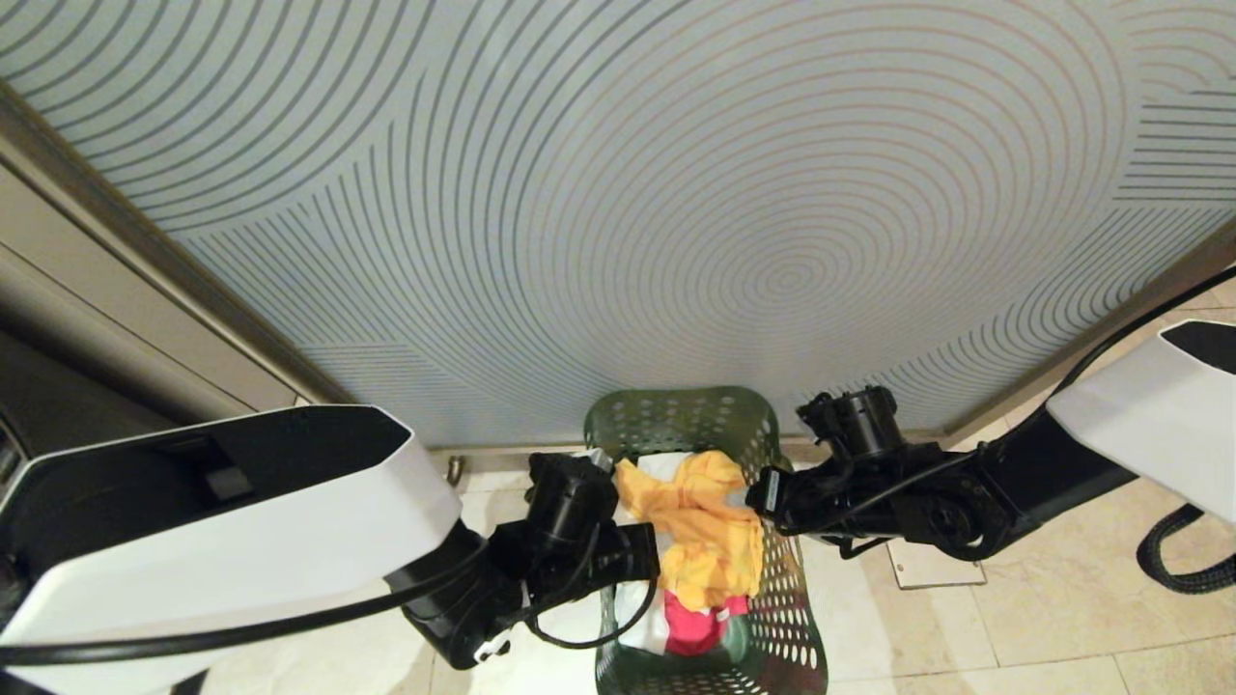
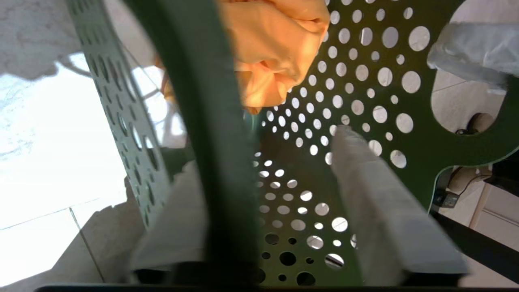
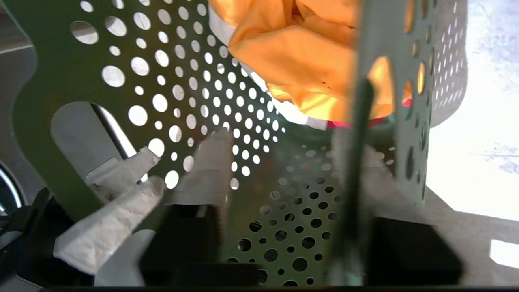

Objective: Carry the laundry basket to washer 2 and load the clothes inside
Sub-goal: Pick up the clothes basket and put it beside the washing machine

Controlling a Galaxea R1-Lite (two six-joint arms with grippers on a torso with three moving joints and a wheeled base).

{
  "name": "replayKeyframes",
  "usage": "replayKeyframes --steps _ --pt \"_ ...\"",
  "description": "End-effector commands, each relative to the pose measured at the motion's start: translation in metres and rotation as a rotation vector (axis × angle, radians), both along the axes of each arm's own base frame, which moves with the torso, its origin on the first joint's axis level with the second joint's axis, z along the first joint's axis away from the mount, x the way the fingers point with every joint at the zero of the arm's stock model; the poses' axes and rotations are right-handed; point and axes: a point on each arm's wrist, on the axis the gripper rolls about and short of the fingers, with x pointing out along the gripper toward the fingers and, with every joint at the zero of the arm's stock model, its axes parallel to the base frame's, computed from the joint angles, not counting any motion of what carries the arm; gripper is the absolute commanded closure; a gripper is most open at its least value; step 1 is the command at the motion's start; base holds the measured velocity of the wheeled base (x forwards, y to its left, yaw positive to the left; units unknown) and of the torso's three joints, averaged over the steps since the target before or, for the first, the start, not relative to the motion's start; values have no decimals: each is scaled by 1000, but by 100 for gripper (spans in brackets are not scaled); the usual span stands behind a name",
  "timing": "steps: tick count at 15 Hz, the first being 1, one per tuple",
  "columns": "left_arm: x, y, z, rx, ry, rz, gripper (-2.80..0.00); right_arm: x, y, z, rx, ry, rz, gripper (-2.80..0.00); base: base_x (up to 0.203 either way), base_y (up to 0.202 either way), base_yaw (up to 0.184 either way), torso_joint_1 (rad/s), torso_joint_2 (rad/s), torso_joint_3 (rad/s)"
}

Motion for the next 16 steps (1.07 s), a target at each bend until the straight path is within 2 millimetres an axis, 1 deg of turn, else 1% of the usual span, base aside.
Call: replayKeyframes --steps 1,3,5,6,8,10,11,14,16 --pt "0 -1 -1 -5 0 -2 0 0 0 -2 5 5 0 0 0 0 0 0 0 0" --pt "-1 -2 -1 -7 2 -7 0 0 2 -3 3 9 3 0 0 0 0 0 0 0" --pt "-5 -5 4 -20 -6 -20 0 -3 5 5 14 -8 12 0 0 0 0 0 0 0" --pt "-6 -6 9 -29 -15 -24 0 -6 6 15 26 -30 17 0 0 0 0 0 0 0" --pt "-11 -8 26 -64 -50 -34 0 -18 9 44 58 -93 37 0 0 0 0 0 0 0" --pt "-19 -10 45 -98 -73 -46 0 -32 11 66 66 -107 58 0 0 0 0 0 0 0" --pt "-24 -11 49 -104 -73 -56 0 -39 10 71 56 -87 63 0 0 0 0 0 0 0" --pt "-33 -11 45 -77 -66 -50 0 -48 6 73 49 -77 67 0 0 0 0 0 0 0" --pt "-41 -10 49 -76 -71 -54 0 -54 4 75 50 -78 69 0 0 0 0 0 0 0"
